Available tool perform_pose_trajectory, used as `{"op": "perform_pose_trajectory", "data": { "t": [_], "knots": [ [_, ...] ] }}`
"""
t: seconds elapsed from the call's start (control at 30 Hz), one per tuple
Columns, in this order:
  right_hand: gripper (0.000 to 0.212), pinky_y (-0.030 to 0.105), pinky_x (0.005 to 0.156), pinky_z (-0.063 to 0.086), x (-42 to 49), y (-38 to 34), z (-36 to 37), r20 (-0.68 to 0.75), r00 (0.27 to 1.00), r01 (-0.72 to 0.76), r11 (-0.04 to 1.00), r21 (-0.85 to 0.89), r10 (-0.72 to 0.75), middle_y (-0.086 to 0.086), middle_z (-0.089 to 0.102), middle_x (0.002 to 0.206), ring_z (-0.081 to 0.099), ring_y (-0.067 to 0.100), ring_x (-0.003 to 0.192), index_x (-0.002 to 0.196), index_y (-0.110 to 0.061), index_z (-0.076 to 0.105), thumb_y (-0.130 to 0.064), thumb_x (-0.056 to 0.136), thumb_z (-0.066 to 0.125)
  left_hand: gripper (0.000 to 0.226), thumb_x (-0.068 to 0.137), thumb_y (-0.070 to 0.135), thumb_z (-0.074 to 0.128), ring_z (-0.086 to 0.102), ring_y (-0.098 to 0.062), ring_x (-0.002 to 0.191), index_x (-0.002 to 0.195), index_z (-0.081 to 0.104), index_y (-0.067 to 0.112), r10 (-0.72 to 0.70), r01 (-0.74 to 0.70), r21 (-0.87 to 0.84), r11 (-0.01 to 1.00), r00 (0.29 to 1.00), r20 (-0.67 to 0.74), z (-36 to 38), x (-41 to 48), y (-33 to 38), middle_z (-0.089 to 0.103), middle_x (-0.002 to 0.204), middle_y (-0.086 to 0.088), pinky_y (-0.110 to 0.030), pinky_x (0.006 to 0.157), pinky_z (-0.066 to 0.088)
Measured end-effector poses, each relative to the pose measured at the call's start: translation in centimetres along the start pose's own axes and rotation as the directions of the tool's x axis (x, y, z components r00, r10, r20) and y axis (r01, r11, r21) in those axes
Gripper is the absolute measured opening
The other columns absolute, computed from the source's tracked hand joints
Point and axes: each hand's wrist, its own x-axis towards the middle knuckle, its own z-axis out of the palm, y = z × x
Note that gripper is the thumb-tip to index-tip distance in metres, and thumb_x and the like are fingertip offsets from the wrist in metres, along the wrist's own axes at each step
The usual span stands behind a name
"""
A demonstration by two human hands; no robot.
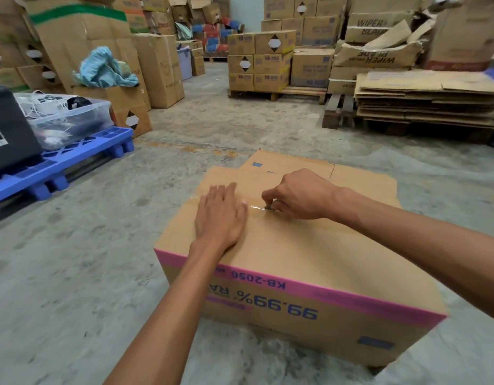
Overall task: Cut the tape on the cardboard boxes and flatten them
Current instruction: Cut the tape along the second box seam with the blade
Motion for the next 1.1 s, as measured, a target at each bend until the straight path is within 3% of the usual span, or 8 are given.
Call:
{"op": "perform_pose_trajectory", "data": {
  "t": [0.1,0.2,0.37,0.63,0.73,0.8,0.9,1.1],
  "knots": [
    [0.021,0.032,0.058,0.041,-2.3,1.3,0.2,0.005,1.000,-0.007,0.999,0.042,0.007,0.005,0.069,0.080,0.060,0.030,0.073,0.106,-0.029,0.060,-0.037,0.100,0.042,0.059,0.104,0.045,0.016,-0.003,-0.020,0.153,0.159,0.009,0.023,-0.011,0.002,0.040,0.999,0.974,0.226,1.3,0.9,-0.8,0.000,0.167,-0.005,-0.042,0.124,0.000],
    [0.021,0.032,0.058,0.038,-5.4,2.8,0.3,-0.011,0.999,-0.037,0.997,0.071,0.038,0.005,0.067,0.076,0.057,0.024,0.070,0.108,-0.029,0.058,-0.042,0.101,0.043,0.059,0.104,0.044,0.015,-0.003,-0.020,0.153,0.159,0.007,0.025,-0.029,0.014,0.067,0.998,0.974,0.225,1.1,1.5,-2.0,-0.001,0.167,-0.004,-0.042,0.124,0.000],
    [0.021,0.037,0.059,0.050,-10.9,4.9,1.3,0.037,0.996,-0.081,0.995,0.050,0.079,0.004,0.068,0.077,0.063,0.029,0.068,0.111,-0.030,0.052,-0.043,0.102,0.039,0.059,0.104,0.044,0.015,0.001,-0.022,0.153,0.159,0.009,0.024,-0.007,-0.007,0.059,0.998,0.975,0.221,1.4,1.4,-1.6,0.002,0.167,-0.006,-0.043,0.124,0.003],
    [0.017,0.035,0.058,0.048,-10.8,4.9,1.4,0.065,0.995,-0.075,0.997,-0.034,0.077,0.006,0.070,0.083,0.061,0.032,0.069,0.112,-0.027,0.049,-0.036,0.101,0.041,0.058,0.104,0.038,0.020,0.000,-0.032,0.152,0.158,0.014,0.016,-0.099,0.069,0.142,0.987,0.972,0.214,1.2,1.0,1.6,0.005,0.165,-0.017,-0.047,0.123,0.003],
    [0.018,0.036,0.059,0.048,-10.1,4.6,1.2,0.085,0.993,-0.075,0.997,-0.022,0.077,0.008,0.068,0.081,0.059,0.032,0.068,0.113,-0.025,0.051,-0.035,0.101,0.042,0.057,0.103,0.041,0.021,0.005,-0.031,0.152,0.155,0.022,0.017,0.157,-0.182,0.105,0.978,0.964,0.213,2.4,-0.6,6.7,0.015,0.163,-0.019,-0.048,0.122,0.008],
    [0.018,0.035,0.058,0.048,-10.3,4.9,1.4,0.092,0.993,-0.074,0.997,-0.006,0.074,0.006,0.069,0.082,0.058,0.030,0.068,0.113,-0.026,0.052,-0.035,0.101,0.043,0.057,0.104,0.045,0.016,-0.004,-0.022,0.153,0.158,0.011,0.028,0.273,-0.286,0.008,0.958,0.923,0.272,3.3,-1.6,9.1,0.002,0.166,-0.009,-0.044,0.123,0.002],
    [0.020,0.035,0.060,0.048,-11.7,5.9,1.5,0.095,0.991,-0.099,0.995,0.025,0.096,0.005,0.069,0.083,0.057,0.028,0.069,0.113,-0.029,0.055,-0.037,0.100,0.043,0.055,0.104,0.046,0.012,-0.008,-0.017,0.153,0.157,0.000,0.038,0.264,-0.275,-0.012,0.961,0.907,0.328,3.5,-1.3,9.0,-0.006,0.167,-0.001,-0.041,0.123,-0.003],
    [0.016,0.033,0.056,0.042,-15.1,7.4,1.8,0.070,0.990,-0.124,0.990,0.067,0.120,0.002,0.063,0.072,0.050,0.024,0.063,0.110,-0.028,0.055,-0.036,0.101,0.044,0.054,0.104,0.047,0.012,-0.006,-0.016,0.153,0.157,0.001,0.039,0.275,-0.293,0.003,0.956,0.902,0.332,3.5,-1.2,8.5,-0.004,0.167,0.000,-0.040,0.123,-0.001]
  ]
}}
